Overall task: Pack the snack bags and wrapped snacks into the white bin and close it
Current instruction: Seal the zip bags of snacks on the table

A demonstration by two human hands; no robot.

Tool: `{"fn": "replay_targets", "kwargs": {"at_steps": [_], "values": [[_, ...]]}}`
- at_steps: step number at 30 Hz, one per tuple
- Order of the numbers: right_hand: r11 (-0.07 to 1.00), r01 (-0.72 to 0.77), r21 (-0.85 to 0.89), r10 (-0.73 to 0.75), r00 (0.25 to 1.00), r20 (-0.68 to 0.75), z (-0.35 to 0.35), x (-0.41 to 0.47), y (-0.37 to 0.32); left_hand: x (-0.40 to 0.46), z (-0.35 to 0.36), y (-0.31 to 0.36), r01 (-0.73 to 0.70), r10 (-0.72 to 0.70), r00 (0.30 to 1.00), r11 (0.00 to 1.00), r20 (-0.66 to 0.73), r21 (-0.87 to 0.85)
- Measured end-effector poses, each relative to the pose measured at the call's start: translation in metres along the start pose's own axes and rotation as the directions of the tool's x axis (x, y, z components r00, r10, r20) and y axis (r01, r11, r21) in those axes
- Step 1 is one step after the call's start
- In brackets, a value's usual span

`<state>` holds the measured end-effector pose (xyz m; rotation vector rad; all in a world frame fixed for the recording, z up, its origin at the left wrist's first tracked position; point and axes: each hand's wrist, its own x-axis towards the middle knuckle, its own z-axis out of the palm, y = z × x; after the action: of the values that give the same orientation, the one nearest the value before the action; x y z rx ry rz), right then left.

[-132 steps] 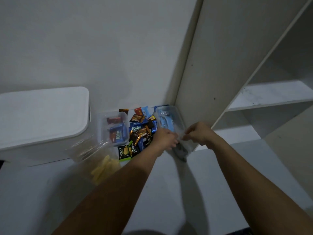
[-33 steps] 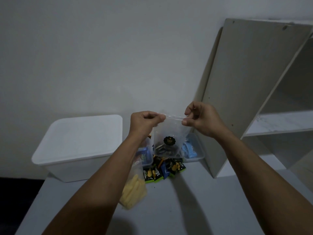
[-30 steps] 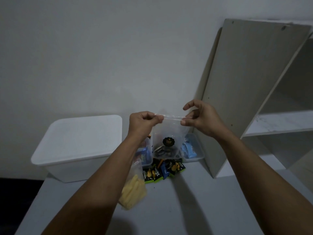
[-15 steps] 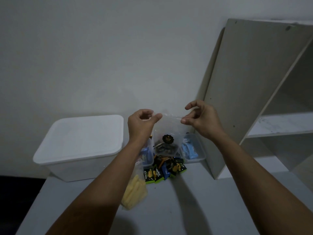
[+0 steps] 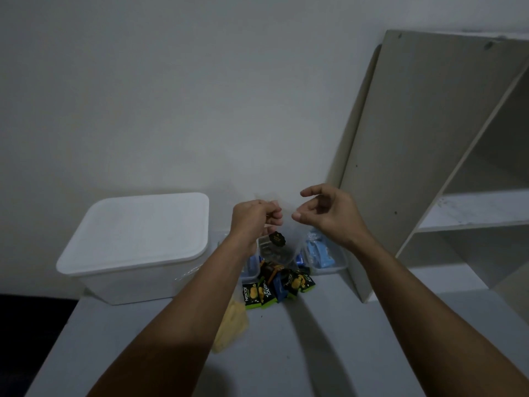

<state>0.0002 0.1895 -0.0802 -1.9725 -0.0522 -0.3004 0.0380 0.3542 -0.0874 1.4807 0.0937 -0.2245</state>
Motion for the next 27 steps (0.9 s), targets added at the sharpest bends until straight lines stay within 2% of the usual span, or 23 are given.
{"fn": "replay_targets", "kwargs": {"at_steps": [8,10,13,15,17,19,22,27], "values": [[0.996,-0.026,-0.087,0.028,0.999,0.021,0.008,0.006,0.006,-0.006,0.000,-0.008,-0.069,0.066,0.997,0.989,0.025,0.130],[0.994,-0.008,-0.112,0.011,1.000,0.019,0.012,0.007,0.006,-0.007,-0.002,-0.011,-0.063,0.069,0.997,0.988,-0.033,0.138],[0.987,0.013,-0.158,-0.006,0.999,0.045,0.014,0.009,0.010,-0.006,-0.010,-0.020,-0.121,0.172,0.959,0.968,-0.224,0.220],[0.985,0.024,-0.172,-0.008,0.995,0.097,0.011,0.010,0.013,-0.004,-0.018,-0.026,-0.134,0.198,0.958,0.948,-0.208,0.287],[0.986,0.018,-0.169,0.008,0.989,0.149,0.009,0.010,0.016,-0.002,-0.024,-0.034,-0.122,0.158,0.982,0.948,-0.101,0.295],[0.991,0.003,-0.133,0.021,0.984,0.177,0.009,0.010,0.019,-0.002,-0.030,-0.044,-0.112,0.133,0.989,0.955,-0.061,0.273],[0.996,-0.062,-0.058,0.071,0.985,0.159,0.010,0.005,0.030,-0.008,-0.037,-0.059,-0.081,0.105,0.991,0.968,-0.086,0.239],[0.967,-0.152,-0.203,0.205,0.942,0.267,0.025,-0.009,0.062,-0.023,-0.056,-0.079,0.028,-0.001,0.987,0.986,-0.162,0.163]]}}
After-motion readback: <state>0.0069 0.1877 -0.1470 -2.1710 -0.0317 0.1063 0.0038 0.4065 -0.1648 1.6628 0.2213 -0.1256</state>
